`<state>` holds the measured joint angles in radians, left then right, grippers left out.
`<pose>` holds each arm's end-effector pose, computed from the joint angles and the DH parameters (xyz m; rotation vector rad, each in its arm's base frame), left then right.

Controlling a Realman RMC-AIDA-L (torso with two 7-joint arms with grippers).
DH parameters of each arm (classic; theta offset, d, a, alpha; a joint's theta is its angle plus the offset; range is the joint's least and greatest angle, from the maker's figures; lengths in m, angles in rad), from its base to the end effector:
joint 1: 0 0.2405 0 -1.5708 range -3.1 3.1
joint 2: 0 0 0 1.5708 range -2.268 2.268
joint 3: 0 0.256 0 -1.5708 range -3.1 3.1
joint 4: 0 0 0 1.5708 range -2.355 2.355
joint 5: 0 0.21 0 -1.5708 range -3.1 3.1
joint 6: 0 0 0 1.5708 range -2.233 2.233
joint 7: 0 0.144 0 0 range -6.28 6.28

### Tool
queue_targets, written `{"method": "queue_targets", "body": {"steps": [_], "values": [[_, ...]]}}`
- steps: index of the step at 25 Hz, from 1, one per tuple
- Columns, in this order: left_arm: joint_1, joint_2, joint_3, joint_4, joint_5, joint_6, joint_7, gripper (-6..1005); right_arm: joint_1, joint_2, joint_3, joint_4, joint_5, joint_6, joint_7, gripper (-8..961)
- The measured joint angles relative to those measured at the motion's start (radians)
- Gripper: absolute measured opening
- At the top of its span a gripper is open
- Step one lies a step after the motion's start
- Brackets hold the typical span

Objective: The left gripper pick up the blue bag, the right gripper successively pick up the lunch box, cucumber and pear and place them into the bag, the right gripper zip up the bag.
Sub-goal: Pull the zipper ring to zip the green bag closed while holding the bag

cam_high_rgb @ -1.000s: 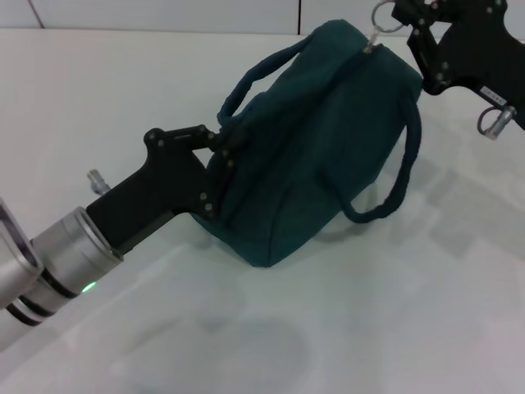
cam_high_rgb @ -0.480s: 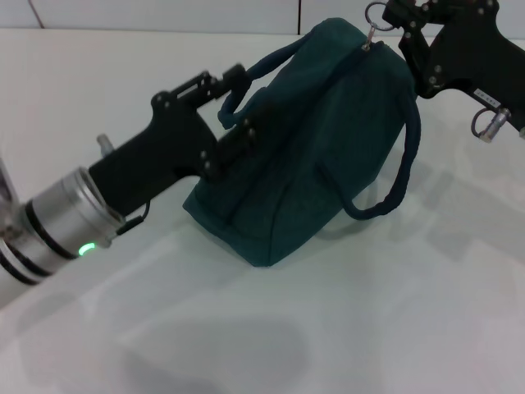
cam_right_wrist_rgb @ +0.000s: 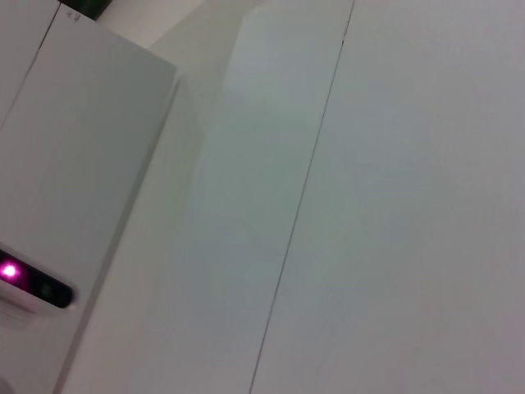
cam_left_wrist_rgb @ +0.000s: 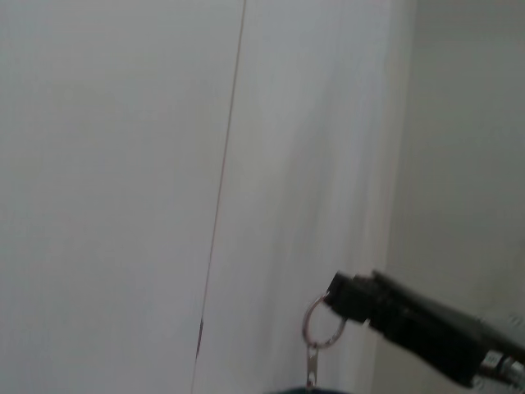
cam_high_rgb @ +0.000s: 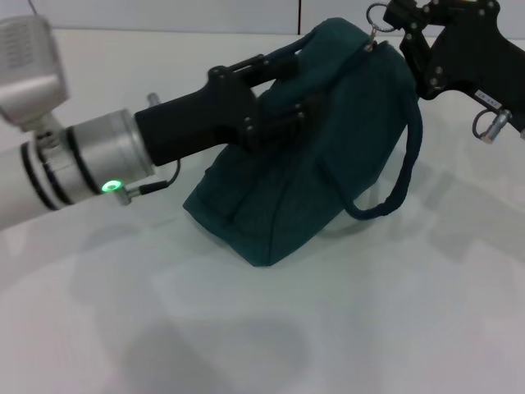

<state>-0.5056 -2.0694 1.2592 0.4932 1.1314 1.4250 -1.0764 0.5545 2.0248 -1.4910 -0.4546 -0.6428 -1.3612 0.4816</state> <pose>-0.2063 0.3364 -0.0294 -2.5116 -0.3858 -1.1857 0.1852 0.3649 -0.0054 -2.1616 -0.1851 1.0988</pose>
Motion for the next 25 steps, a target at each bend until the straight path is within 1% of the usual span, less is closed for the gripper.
{"method": "queue_targets", "body": {"steps": [1,5,13,21,25], "values": [[-0.012,-0.007,0.000,0.011,0.024,-0.031,-0.016,676,0.000,0.000,0.000,0.000,0.000,0.000,0.000,18],[-0.026,-0.014,0.001,0.017,0.040,-0.066,-0.019,650,-0.001,0.000,0.000,0.001,0.000,0.000,-0.001,18],[-0.042,-0.018,0.005,0.019,0.038,-0.139,-0.008,597,-0.002,0.000,0.000,0.002,0.002,0.001,-0.002,17],[-0.036,-0.021,0.001,0.011,0.031,-0.149,0.049,544,-0.002,0.000,0.003,0.002,0.006,0.001,-0.002,18],[-0.033,-0.021,0.005,0.010,0.032,-0.149,0.067,349,-0.001,0.000,0.005,0.002,0.007,0.003,-0.002,19]]}}
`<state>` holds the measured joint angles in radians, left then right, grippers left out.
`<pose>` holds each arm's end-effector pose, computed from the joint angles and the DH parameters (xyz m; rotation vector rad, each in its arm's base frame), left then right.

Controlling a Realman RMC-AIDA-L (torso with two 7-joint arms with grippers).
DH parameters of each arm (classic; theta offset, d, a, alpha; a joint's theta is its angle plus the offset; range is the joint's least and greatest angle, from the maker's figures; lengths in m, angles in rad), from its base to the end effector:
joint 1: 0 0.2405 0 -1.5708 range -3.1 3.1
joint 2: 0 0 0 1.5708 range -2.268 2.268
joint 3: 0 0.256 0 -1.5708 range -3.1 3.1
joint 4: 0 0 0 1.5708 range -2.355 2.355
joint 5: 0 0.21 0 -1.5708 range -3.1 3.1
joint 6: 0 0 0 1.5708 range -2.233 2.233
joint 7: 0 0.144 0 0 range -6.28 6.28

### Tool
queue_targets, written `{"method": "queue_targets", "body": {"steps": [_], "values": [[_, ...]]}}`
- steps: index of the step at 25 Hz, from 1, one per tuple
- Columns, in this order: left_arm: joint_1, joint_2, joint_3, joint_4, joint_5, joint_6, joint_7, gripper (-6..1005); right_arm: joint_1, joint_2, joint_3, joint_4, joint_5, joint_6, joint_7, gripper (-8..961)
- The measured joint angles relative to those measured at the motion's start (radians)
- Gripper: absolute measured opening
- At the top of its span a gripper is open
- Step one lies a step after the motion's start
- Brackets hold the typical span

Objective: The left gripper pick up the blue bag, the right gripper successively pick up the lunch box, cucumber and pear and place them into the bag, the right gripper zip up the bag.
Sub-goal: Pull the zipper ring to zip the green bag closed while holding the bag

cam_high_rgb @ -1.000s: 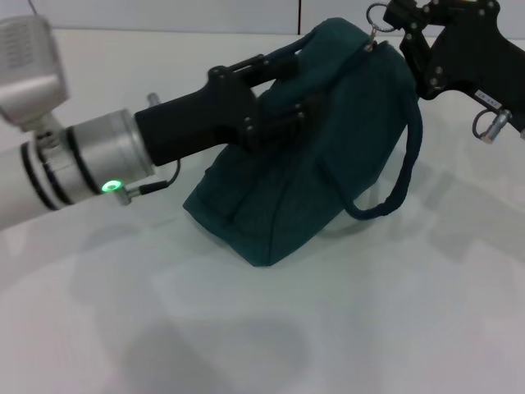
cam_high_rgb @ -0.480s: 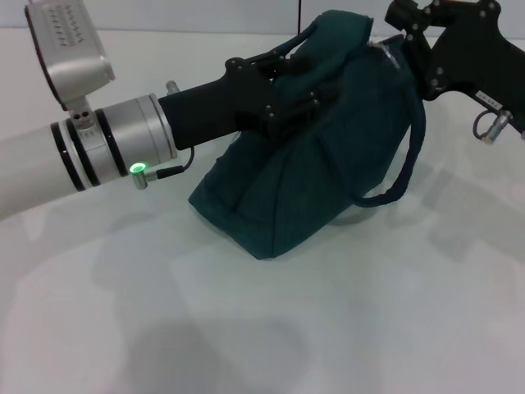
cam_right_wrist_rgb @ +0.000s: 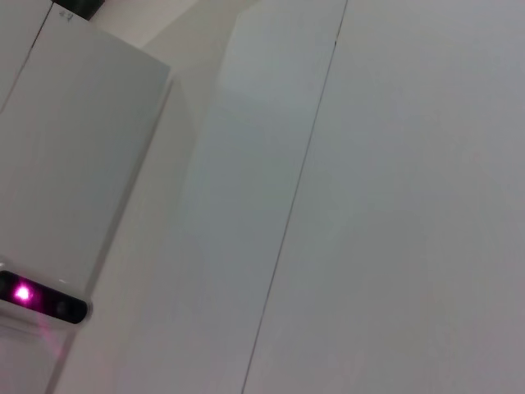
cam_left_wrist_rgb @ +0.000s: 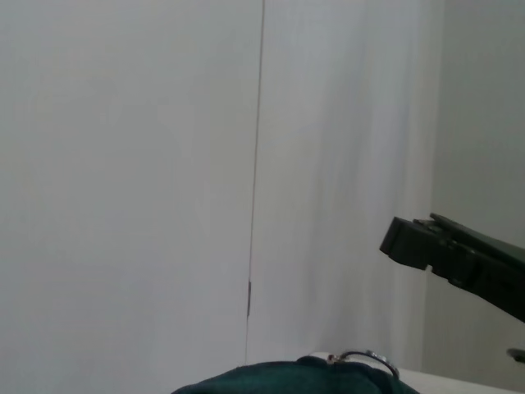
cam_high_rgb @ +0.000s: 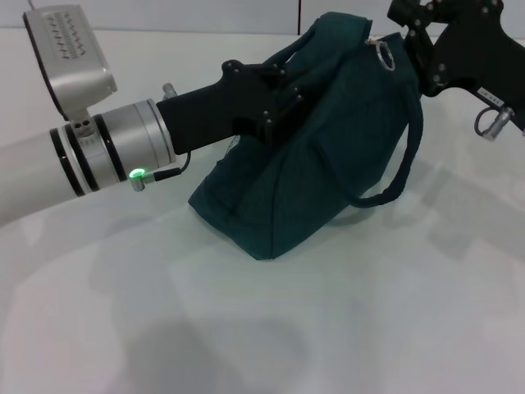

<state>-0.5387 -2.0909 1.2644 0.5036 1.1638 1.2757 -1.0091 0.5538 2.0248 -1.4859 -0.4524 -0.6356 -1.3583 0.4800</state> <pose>-0.2033 0.3541 -0.0436 -2.4921 -0.3277 -1.0209 0.1864 0.3660 -0.0039 -2.1500 -0.1763 1.0970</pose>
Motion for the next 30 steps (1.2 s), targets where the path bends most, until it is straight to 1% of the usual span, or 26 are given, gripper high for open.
{"method": "queue_targets", "body": {"steps": [4,9,12,16,22,24,30], "values": [[0.014,0.000,0.002,0.000,0.005,0.013,0.038,114,0.001,0.000,0.002,0.000,0.000,0.004,0.000,20],[0.061,0.000,0.012,-0.002,-0.008,0.082,0.153,68,0.001,0.000,0.003,0.002,0.002,0.010,0.002,21],[0.093,0.000,0.010,-0.002,-0.018,0.137,0.212,61,0.000,0.000,0.003,0.002,0.003,0.010,0.005,22],[0.121,0.004,0.007,0.001,-0.029,0.159,0.228,53,-0.003,0.000,0.003,0.002,0.004,0.011,0.007,22],[0.143,0.007,0.003,0.002,-0.029,0.197,0.256,44,-0.005,-0.004,0.003,0.000,0.004,0.011,0.043,24],[0.150,0.007,0.003,0.003,-0.029,0.205,0.269,44,-0.007,-0.013,0.002,-0.004,0.001,0.000,0.087,24],[0.154,0.006,-0.005,-0.001,-0.028,0.227,0.296,45,-0.014,-0.064,0.000,-0.020,-0.044,-0.084,0.233,25]]}}
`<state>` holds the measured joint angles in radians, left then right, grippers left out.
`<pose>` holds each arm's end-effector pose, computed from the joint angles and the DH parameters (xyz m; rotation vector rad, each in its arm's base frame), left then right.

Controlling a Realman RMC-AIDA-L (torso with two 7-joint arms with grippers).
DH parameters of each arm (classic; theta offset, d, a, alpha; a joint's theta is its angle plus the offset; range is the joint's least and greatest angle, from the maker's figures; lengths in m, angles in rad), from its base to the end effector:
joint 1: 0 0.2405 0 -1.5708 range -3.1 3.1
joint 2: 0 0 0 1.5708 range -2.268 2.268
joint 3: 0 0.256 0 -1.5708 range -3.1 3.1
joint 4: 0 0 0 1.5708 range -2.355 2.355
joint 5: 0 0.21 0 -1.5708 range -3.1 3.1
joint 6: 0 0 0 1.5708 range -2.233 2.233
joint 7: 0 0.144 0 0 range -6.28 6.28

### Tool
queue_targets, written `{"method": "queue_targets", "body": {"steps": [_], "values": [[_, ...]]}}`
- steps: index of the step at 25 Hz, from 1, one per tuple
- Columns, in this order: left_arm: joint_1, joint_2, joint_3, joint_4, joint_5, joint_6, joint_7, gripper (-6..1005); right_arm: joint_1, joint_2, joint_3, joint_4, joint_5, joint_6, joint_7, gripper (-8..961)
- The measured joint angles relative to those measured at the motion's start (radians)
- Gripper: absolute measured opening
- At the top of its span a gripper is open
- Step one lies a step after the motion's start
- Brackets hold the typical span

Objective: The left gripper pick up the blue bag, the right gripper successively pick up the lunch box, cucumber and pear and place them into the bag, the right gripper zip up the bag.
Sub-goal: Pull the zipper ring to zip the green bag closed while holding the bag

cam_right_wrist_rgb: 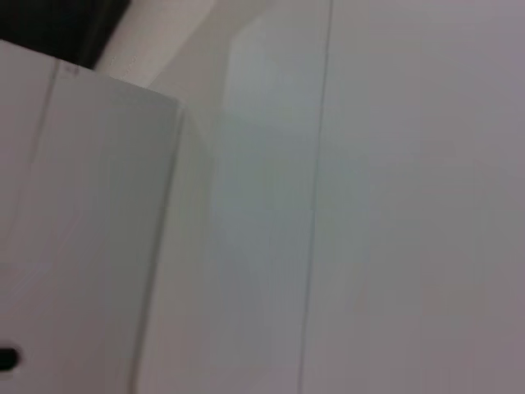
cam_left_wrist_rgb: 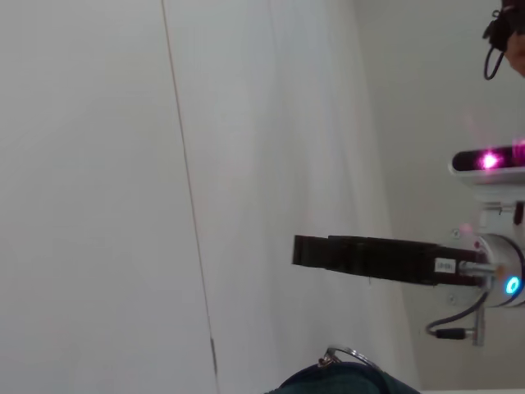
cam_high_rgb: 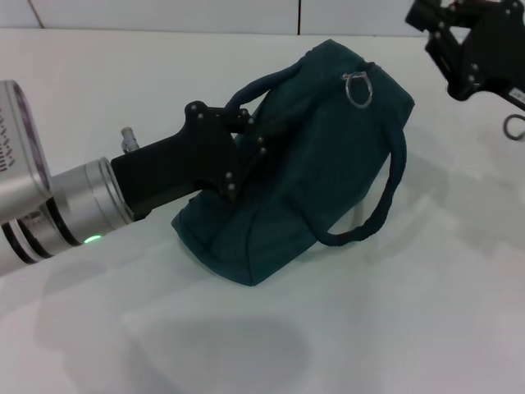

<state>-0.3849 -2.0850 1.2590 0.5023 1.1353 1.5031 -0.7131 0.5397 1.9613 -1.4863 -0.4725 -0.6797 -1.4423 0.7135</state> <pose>-0.2324 0.3004 -0.0313 -2.4292 -0.0240 -1.0878 0.1930 0.3601 0.0180 -2.2609 -0.0481 1.2193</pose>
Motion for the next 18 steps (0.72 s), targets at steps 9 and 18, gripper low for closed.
{"method": "queue_targets", "body": {"steps": [9,18], "values": [[-0.009,0.000,0.002,-0.030,0.005,0.020,0.031,43,-0.065,-0.039,0.002,-0.155,-0.258,-0.004,0.234,112],[-0.023,-0.002,0.007,-0.043,0.006,0.022,0.034,43,-0.102,-0.021,0.017,-0.193,-0.321,0.044,0.270,443]]}}
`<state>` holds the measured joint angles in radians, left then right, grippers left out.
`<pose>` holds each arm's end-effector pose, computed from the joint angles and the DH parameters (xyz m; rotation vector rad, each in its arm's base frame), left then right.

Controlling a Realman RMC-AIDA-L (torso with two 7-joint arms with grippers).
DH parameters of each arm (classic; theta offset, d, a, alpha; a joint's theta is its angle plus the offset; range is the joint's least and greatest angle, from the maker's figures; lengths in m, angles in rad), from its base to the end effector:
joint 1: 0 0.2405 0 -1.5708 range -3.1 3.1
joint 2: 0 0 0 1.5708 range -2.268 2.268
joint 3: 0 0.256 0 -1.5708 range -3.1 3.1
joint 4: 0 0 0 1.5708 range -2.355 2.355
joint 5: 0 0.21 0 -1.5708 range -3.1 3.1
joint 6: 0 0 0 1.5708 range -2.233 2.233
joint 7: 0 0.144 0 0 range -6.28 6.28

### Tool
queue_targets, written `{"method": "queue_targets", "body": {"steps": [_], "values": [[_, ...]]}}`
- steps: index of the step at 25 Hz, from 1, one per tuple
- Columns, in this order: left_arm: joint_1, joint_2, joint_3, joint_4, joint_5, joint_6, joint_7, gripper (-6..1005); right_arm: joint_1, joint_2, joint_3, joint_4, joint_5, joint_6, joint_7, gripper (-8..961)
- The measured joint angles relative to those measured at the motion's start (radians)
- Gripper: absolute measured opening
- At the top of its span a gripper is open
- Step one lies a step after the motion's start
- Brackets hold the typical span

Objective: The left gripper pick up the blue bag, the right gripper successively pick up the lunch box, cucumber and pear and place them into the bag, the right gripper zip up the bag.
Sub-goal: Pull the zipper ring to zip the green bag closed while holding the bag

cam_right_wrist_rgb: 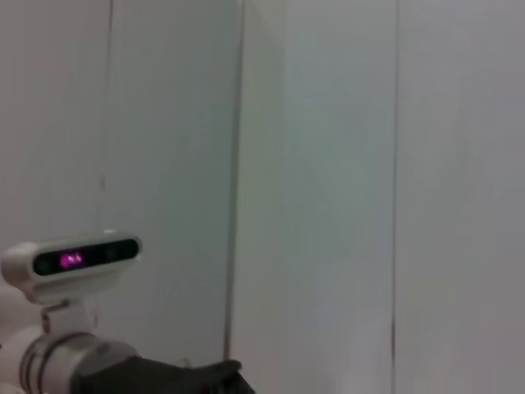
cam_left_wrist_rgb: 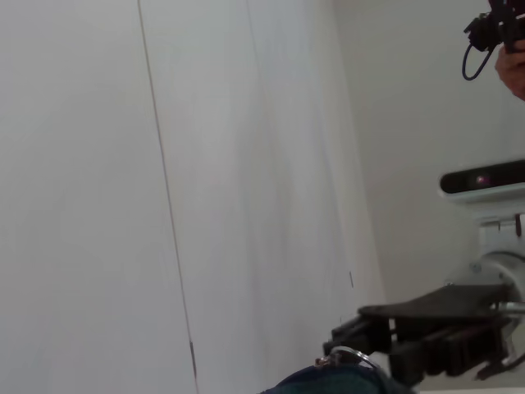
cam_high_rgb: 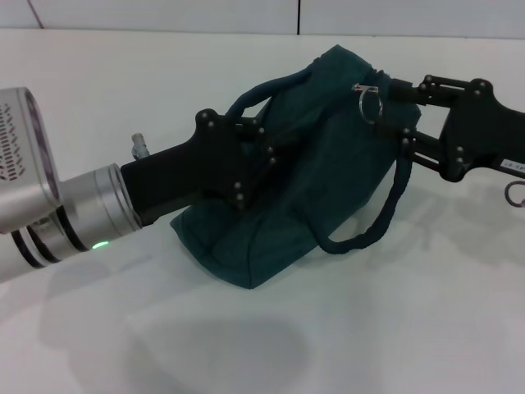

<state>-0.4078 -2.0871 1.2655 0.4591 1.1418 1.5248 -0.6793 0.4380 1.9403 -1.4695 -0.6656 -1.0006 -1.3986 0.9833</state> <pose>-0.2299 0.2976 -0.0380 -2.4522 0.0025 -1.1013 0.2084 0.3363 0.0070 -2.5586 0.0634 1.0568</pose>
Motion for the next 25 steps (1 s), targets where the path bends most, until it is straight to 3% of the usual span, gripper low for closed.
{"method": "queue_targets", "body": {"steps": [11,25], "values": [[-0.002,-0.002,0.000,-0.010,-0.003,-0.001,0.020,43,0.039,0.045,0.000,-0.012,-0.103,0.065,0.002,440],[-0.010,-0.002,-0.007,-0.033,-0.006,-0.011,0.044,43,0.036,0.036,-0.001,-0.015,-0.107,0.067,0.028,425]]}}
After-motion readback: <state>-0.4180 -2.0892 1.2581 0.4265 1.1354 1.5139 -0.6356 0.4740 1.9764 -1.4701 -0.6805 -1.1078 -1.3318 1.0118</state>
